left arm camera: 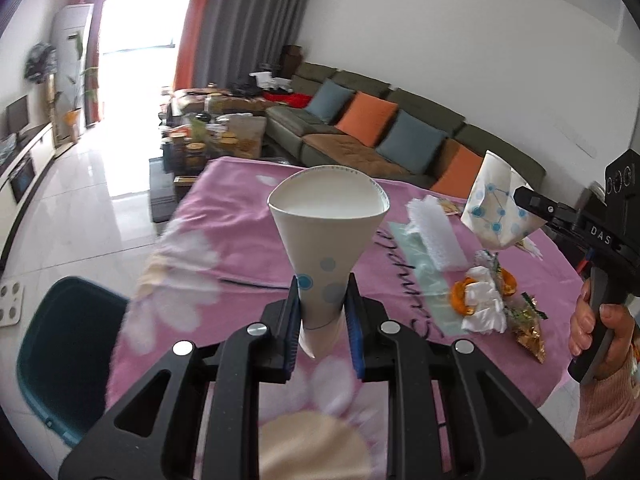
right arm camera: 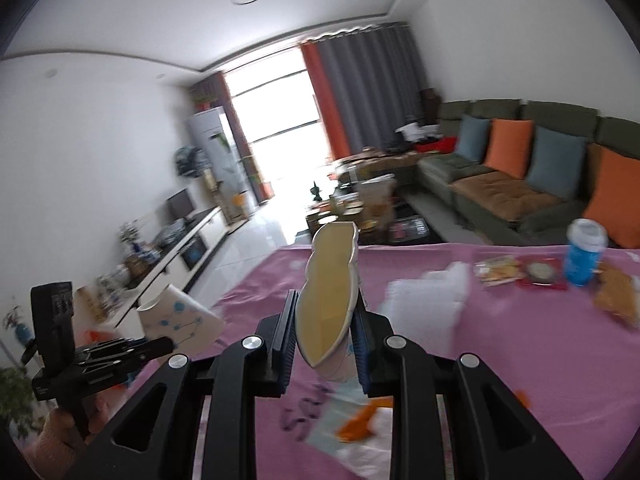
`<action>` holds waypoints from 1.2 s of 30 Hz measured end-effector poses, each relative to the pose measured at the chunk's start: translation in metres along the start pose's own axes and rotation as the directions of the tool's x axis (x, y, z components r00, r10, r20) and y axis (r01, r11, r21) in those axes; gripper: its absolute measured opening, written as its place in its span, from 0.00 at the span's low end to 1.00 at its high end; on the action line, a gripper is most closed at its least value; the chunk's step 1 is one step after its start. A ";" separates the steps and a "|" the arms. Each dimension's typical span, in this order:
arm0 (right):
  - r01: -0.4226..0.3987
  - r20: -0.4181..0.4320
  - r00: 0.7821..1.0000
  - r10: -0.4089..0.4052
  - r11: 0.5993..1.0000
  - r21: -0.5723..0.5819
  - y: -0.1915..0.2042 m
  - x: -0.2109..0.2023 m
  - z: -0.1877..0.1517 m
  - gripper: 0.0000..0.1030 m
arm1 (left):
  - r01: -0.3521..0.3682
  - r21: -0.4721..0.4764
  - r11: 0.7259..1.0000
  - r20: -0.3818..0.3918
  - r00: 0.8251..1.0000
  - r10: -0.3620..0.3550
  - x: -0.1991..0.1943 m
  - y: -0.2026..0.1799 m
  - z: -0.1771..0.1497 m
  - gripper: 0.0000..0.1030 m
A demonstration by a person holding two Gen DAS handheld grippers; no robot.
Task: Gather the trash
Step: 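Carry both cups over teal bin and open both tools to drop them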
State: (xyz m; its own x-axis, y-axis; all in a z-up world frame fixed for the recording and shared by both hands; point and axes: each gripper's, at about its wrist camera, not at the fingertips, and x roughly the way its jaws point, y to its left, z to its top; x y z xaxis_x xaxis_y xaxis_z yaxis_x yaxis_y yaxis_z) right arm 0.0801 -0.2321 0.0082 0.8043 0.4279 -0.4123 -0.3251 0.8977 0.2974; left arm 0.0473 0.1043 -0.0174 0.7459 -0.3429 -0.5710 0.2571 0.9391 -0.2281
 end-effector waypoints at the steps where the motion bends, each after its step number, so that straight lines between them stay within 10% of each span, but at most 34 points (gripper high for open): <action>1: -0.029 -0.008 1.000 0.029 1.000 -0.009 0.008 0.005 -0.001 0.23 | -0.010 -0.005 1.000 0.003 1.000 0.010 -0.003 0.005 0.000 0.20; 17: -0.376 -0.189 0.915 0.355 0.923 -0.084 0.131 0.083 -0.007 0.23 | -0.195 -0.177 0.965 0.047 0.977 0.206 -0.077 0.094 -0.025 0.20; 36: -0.548 -0.328 0.807 0.491 0.830 -0.105 0.226 0.150 -0.018 0.23 | -0.328 -0.283 0.901 -0.007 0.940 0.340 -0.113 0.164 -0.054 0.20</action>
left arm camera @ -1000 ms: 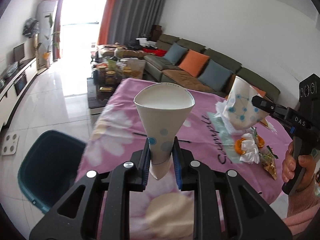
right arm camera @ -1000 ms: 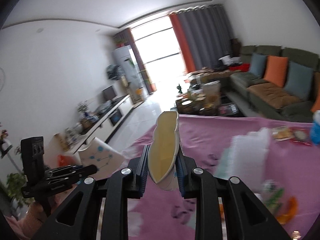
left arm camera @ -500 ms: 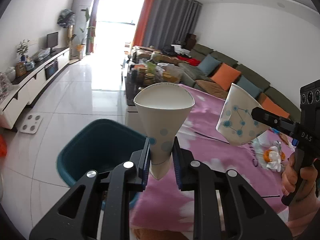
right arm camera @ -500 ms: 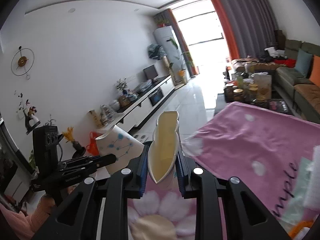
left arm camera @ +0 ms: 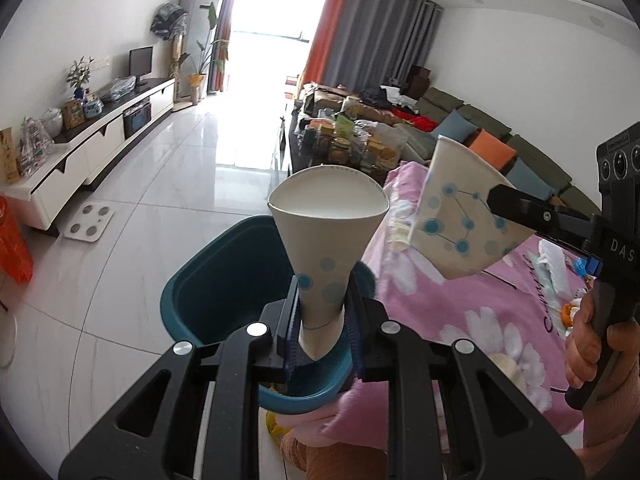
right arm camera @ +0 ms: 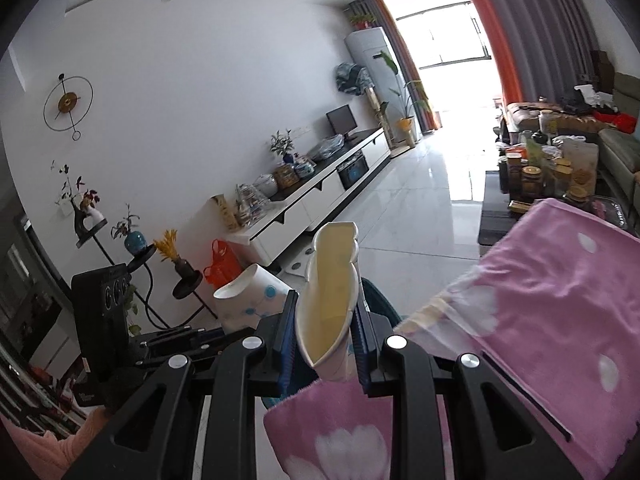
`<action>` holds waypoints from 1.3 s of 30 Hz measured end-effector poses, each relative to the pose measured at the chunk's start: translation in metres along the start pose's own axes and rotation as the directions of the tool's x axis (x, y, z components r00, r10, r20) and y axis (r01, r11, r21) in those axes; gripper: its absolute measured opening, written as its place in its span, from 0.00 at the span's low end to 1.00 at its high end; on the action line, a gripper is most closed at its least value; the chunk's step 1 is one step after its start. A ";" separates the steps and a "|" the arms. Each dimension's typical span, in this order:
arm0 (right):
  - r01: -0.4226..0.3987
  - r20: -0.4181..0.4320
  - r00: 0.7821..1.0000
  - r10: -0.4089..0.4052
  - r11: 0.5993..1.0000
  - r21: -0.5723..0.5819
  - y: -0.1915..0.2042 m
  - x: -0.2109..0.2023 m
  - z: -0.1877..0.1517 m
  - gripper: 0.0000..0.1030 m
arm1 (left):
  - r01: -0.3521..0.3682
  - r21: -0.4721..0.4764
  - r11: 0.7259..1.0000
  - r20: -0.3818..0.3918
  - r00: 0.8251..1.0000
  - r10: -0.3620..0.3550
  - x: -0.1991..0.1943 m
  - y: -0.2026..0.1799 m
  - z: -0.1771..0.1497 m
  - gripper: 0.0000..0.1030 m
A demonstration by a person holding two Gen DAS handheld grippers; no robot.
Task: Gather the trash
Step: 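Carry both cups over teal bin and open both tools to drop them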
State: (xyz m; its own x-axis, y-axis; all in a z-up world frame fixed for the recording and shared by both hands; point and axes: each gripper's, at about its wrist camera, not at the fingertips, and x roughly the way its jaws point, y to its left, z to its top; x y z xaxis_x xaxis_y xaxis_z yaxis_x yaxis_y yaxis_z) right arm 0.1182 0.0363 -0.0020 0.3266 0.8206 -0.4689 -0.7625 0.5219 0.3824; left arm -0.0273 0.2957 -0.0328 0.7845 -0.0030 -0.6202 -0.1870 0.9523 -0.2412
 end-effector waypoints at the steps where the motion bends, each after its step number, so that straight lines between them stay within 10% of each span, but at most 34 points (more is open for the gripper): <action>1: -0.002 -0.006 1.000 0.002 1.000 -0.004 0.001 0.003 0.000 0.23 | -0.004 -0.007 1.000 -0.004 1.000 0.004 0.001 0.004 -0.001 0.20; 39: 0.075 -0.213 0.975 -0.064 0.996 0.046 -0.004 0.114 -0.009 0.31 | -0.063 -0.086 0.994 -0.136 0.989 0.051 0.080 0.030 -0.013 0.21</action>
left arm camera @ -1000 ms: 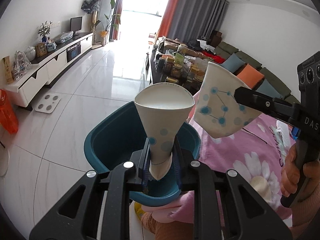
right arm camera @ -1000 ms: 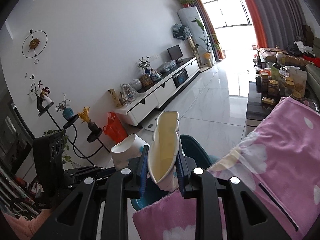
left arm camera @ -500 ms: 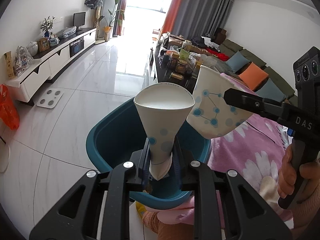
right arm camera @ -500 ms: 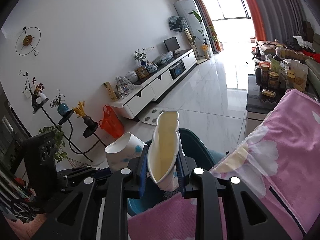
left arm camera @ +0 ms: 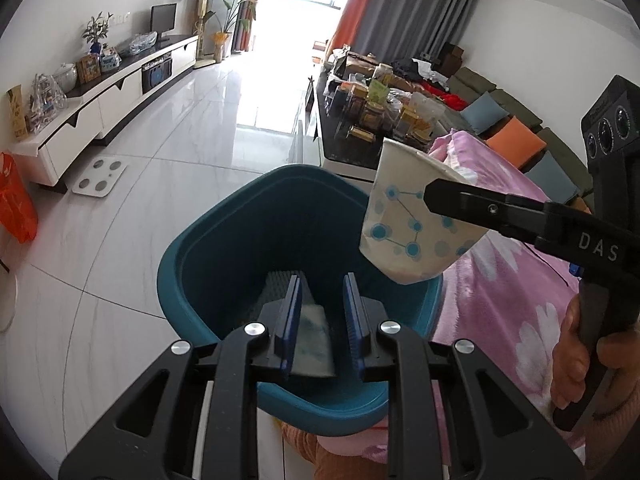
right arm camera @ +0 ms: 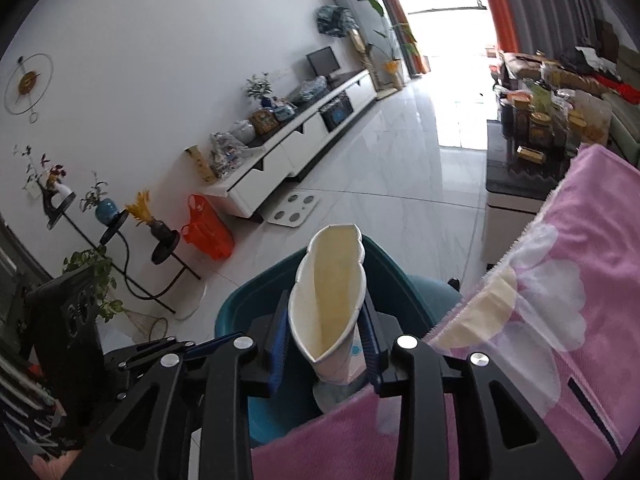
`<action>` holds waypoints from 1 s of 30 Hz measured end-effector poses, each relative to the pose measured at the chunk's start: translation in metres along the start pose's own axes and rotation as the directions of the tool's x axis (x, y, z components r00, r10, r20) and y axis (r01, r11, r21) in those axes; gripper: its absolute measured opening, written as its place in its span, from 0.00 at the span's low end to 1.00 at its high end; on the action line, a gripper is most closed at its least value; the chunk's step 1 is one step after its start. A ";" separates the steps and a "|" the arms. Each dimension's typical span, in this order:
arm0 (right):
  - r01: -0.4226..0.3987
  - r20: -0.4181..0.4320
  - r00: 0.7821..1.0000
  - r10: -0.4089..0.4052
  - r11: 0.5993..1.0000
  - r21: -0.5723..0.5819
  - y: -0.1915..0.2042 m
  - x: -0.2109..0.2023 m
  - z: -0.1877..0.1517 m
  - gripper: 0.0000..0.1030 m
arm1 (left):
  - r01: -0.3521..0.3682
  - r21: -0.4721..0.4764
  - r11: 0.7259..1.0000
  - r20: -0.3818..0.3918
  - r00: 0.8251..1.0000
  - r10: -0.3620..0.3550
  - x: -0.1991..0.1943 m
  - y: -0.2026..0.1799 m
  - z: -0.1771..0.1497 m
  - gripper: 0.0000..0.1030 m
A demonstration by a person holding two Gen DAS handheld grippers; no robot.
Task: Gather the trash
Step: 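Carry both cups over teal bin and open both tools to drop them, then move both tools back over the table toward tissue and foam net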
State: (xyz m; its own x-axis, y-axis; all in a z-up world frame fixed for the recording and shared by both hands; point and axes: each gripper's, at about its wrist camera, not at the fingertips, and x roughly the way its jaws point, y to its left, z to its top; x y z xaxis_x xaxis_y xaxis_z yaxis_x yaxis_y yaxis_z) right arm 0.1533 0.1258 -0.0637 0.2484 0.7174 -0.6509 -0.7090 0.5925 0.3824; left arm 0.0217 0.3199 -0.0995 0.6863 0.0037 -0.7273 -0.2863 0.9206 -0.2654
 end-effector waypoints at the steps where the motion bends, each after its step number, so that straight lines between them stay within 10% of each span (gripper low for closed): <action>1: 0.001 -0.003 1.000 -0.001 1.000 0.005 -0.001 0.001 -0.001 0.31 | -0.002 -0.003 1.000 0.003 1.000 0.002 0.001 0.000 -0.001 0.21; 17: 0.019 0.126 0.992 -0.015 0.999 -0.037 -0.007 -0.093 -0.021 0.39 | 0.099 0.117 0.988 0.138 0.984 -0.114 -0.049 -0.054 0.001 0.48; 30: 0.157 0.289 0.939 -0.187 0.980 0.122 -0.069 -0.228 -0.074 0.43 | 0.376 0.352 0.857 -0.022 0.919 -0.394 -0.032 -0.191 -0.031 0.54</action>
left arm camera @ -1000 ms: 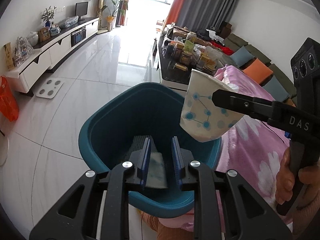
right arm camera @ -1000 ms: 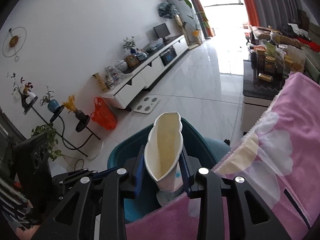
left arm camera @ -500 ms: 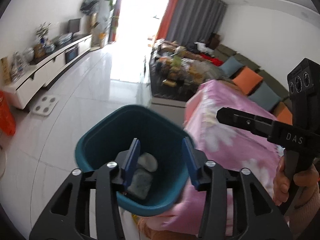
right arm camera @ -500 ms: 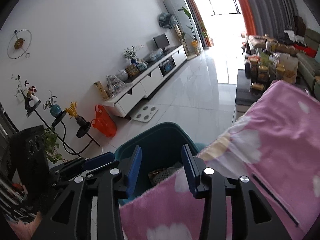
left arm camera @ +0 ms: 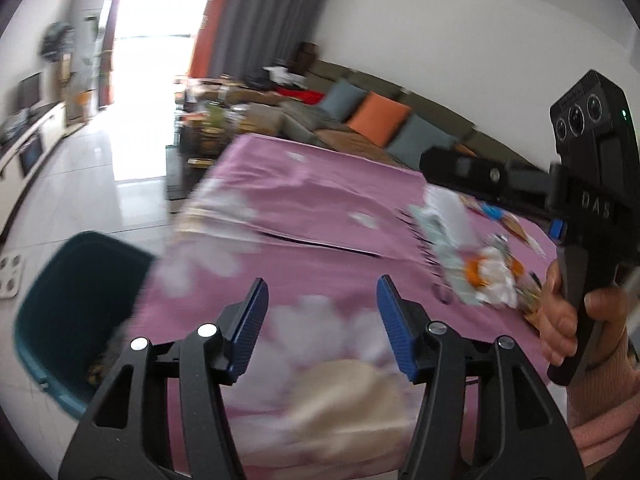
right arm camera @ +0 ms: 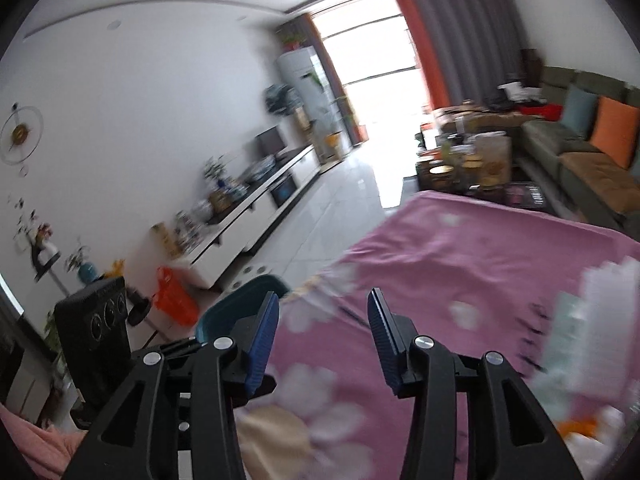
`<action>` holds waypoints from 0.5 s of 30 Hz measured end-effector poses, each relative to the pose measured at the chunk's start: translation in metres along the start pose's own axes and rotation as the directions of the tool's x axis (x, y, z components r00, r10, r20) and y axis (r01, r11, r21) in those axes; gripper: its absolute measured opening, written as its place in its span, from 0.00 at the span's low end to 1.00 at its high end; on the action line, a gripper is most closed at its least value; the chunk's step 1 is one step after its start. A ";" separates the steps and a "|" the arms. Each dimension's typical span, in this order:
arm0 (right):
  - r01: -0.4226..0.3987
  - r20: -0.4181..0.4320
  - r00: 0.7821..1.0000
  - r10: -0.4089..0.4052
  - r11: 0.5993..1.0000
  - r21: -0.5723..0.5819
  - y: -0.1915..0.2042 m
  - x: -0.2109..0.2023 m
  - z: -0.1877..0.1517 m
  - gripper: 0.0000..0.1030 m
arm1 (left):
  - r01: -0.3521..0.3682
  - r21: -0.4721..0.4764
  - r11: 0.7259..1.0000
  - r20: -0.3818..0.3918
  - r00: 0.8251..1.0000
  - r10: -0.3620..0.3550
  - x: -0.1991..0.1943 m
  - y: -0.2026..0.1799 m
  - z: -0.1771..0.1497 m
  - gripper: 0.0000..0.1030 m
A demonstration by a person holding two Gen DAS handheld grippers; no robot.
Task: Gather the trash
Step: 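Move both tools back over the table toward tissue and foam net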
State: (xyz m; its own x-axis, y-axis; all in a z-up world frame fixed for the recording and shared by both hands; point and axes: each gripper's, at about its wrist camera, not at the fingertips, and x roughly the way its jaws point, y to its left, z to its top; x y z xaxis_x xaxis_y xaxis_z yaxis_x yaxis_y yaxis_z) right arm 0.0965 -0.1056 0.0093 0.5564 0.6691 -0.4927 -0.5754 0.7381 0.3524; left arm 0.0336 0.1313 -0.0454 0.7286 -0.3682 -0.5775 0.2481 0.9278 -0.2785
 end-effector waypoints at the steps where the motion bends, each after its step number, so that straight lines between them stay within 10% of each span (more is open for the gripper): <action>1: 0.032 0.011 0.999 -0.032 0.999 0.007 -0.009 -0.011 -0.002 0.43 | 0.027 0.020 0.999 -0.014 1.000 -0.027 0.007 -0.012 -0.001 0.54; 15: 0.316 0.091 0.937 -0.338 0.928 0.198 -0.123 -0.120 -0.034 0.43 | 0.277 0.204 0.939 -0.168 0.955 -0.245 0.060 -0.128 -0.022 0.55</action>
State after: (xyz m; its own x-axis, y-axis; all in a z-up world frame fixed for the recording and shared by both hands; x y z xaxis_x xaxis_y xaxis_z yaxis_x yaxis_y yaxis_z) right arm 0.0796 -0.2794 -0.0021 0.7705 0.3848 -0.5082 -0.2395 0.9136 0.3287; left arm 0.0312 -0.0112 -0.0613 0.5280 -0.5890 -0.6118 0.5651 0.7814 -0.2646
